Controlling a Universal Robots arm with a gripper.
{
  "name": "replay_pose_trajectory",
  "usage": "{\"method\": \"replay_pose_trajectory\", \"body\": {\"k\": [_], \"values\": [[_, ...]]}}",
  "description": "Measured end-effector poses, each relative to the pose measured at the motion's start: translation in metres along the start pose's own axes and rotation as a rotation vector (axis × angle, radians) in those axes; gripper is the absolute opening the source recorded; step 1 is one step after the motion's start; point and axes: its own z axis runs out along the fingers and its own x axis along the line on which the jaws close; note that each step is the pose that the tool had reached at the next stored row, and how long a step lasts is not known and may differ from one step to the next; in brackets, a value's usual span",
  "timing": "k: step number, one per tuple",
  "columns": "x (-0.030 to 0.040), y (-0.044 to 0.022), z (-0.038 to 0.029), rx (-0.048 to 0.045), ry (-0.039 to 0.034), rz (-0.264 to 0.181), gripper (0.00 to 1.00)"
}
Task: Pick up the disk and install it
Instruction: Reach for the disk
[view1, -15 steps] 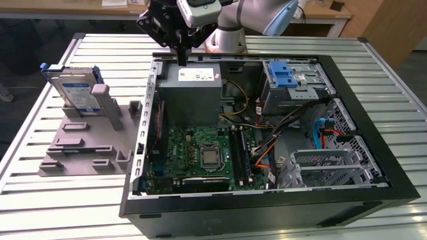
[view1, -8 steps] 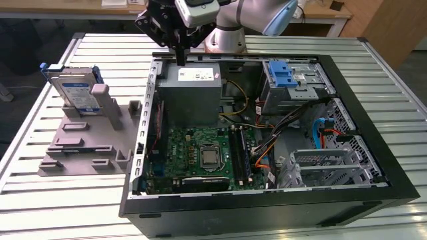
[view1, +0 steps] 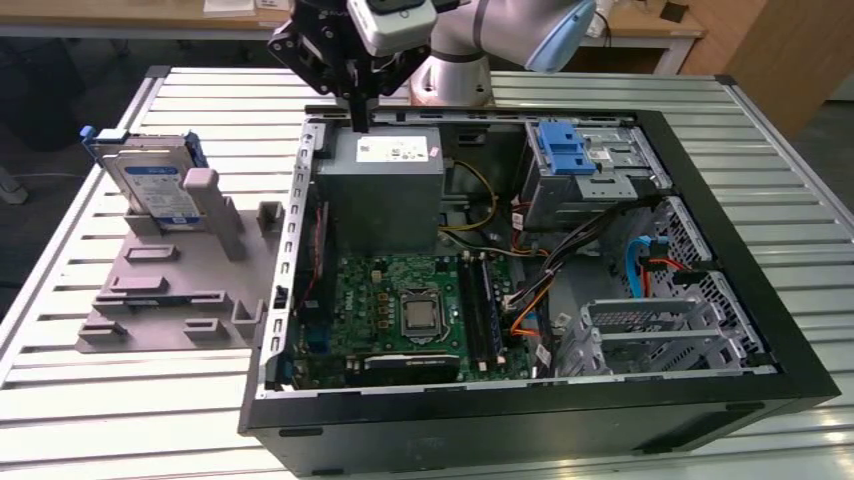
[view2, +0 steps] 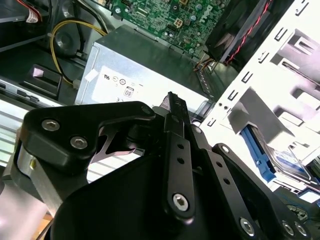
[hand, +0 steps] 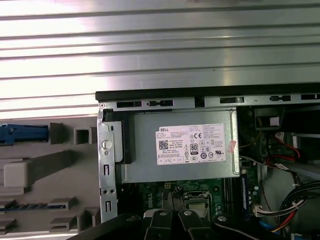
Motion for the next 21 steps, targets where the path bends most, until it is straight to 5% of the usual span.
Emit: {"method": "replay_pose_trajectory", "body": {"k": [21], "values": [[0.0108, -0.0007, 0.0004, 0.0000, 0.0000, 0.000, 0.11]]}}
